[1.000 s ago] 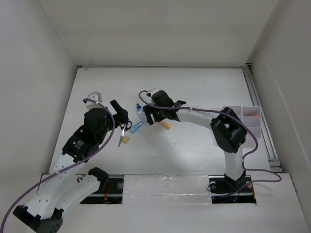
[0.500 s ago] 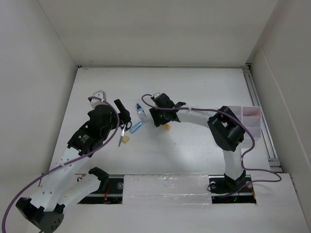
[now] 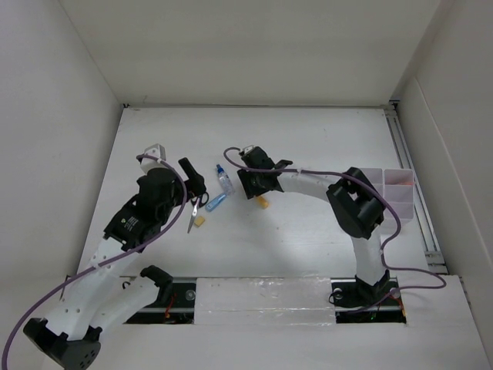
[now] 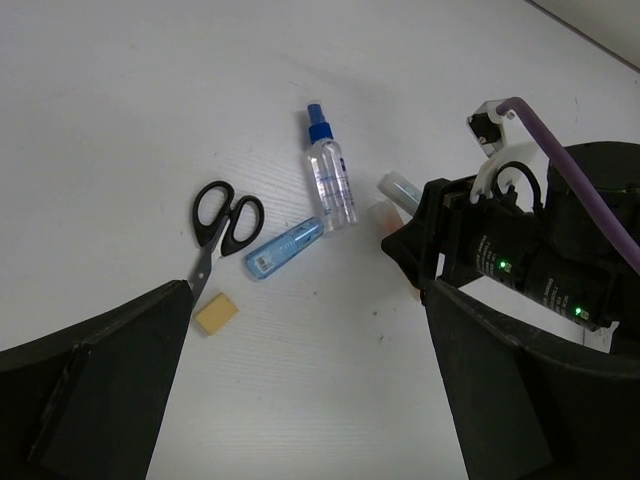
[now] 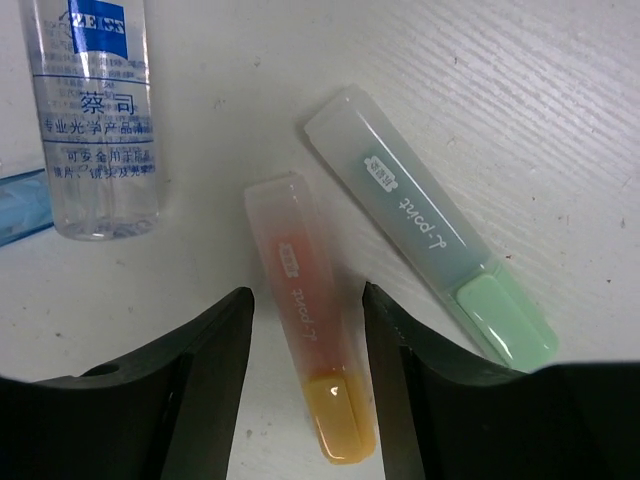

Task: Sort the stationery into containers
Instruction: Grab a piece of stationery with the right arm

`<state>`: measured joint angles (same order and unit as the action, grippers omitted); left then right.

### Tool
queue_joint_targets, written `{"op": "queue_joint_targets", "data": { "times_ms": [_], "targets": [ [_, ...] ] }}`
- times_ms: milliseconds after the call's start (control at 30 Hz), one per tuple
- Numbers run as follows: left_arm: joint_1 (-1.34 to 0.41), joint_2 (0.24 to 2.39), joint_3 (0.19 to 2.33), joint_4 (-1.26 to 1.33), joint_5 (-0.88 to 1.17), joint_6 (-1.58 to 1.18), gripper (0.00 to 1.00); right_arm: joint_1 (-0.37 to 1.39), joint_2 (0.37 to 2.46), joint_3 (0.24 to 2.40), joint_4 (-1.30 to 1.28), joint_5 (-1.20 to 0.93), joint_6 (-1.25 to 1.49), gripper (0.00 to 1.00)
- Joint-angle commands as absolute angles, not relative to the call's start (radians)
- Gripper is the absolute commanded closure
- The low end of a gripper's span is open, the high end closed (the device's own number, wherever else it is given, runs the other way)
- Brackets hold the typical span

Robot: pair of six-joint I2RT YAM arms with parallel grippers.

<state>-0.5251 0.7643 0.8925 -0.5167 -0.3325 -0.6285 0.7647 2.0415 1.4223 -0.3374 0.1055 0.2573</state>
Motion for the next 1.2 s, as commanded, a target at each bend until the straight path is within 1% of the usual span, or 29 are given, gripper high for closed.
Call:
{"op": "queue_joint_targets", "data": {
  "times_ms": [0,133,267,433,500,533,600,633,700,833,867,900,1000,1033,1100,1167],
  "targets": [
    [-0.522,0.738,0.905,-0.505,-0.339,-0.623,0.0,0.778,2.118,1.46,-0.445,0.14,0.233,0.46],
    [-0.522,0.729,0.905,-0.495,-0.33,-0.623,0.0,0.778,2.118,1.47,-0.48,0.14,0.193,0.47],
    [-0.522,0.729,0.905,-0.495,-0.33,-0.623,0.0,0.778,2.14,1.491,-0.515,0.127,0.175,0.53],
    [-0.522,0.729,0.905,-0.495,-0.321,-0.614,0.0,0.778,2.158,1.491,-0.548,0.117,0.156,0.64],
    [-0.522,0.729,0.905,-0.495,-0.321,-0.614,0.0,0.778,2.167,1.491,-0.557,0.117,0.156,0.64],
    [-0.522,0.72,0.905,-0.495,-0.321,-0.614,0.0,0.778,2.168,1.491,-0.557,0.117,0.156,0.74],
    [-0.522,0.719,0.905,-0.495,-0.321,-0.614,0.0,0.778,2.168,1.482,-0.557,0.117,0.156,0.86],
    [-0.522,0.719,0.905,-0.495,-0.321,-0.614,0.0,0.778,2.168,1.482,-0.557,0.117,0.156,1.0],
    [-0.522,0.719,0.905,-0.495,-0.321,-0.614,0.0,0.787,2.126,1.438,-0.509,0.098,0.167,1.0],
    [-0.522,0.719,0.905,-0.495,-0.321,-0.614,0.0,0.787,1.947,1.365,-0.419,0.039,0.193,1.0],
    [-0.522,0.719,0.905,-0.495,-0.321,-0.614,0.0,0.778,1.86,1.352,-0.399,0.026,0.204,1.0],
    [-0.522,0.719,0.905,-0.495,-0.321,-0.614,0.0,0.75,1.817,1.338,-0.356,-0.06,0.204,1.0],
    [-0.522,0.719,0.905,-0.495,-0.321,-0.614,0.0,0.686,1.669,1.292,-0.299,-0.191,0.213,1.0],
    [-0.522,0.719,0.905,-0.495,-0.321,-0.614,0.0,0.646,1.634,1.263,-0.254,-0.271,0.225,1.0],
    [-0.522,0.709,0.905,-0.495,-0.321,-0.614,0.0,0.614,1.522,1.226,-0.197,-0.325,0.247,1.0],
    [-0.522,0.709,0.905,-0.495,-0.321,-0.614,0.0,0.571,1.444,1.163,-0.114,-0.324,0.262,1.0]
  ]
}}
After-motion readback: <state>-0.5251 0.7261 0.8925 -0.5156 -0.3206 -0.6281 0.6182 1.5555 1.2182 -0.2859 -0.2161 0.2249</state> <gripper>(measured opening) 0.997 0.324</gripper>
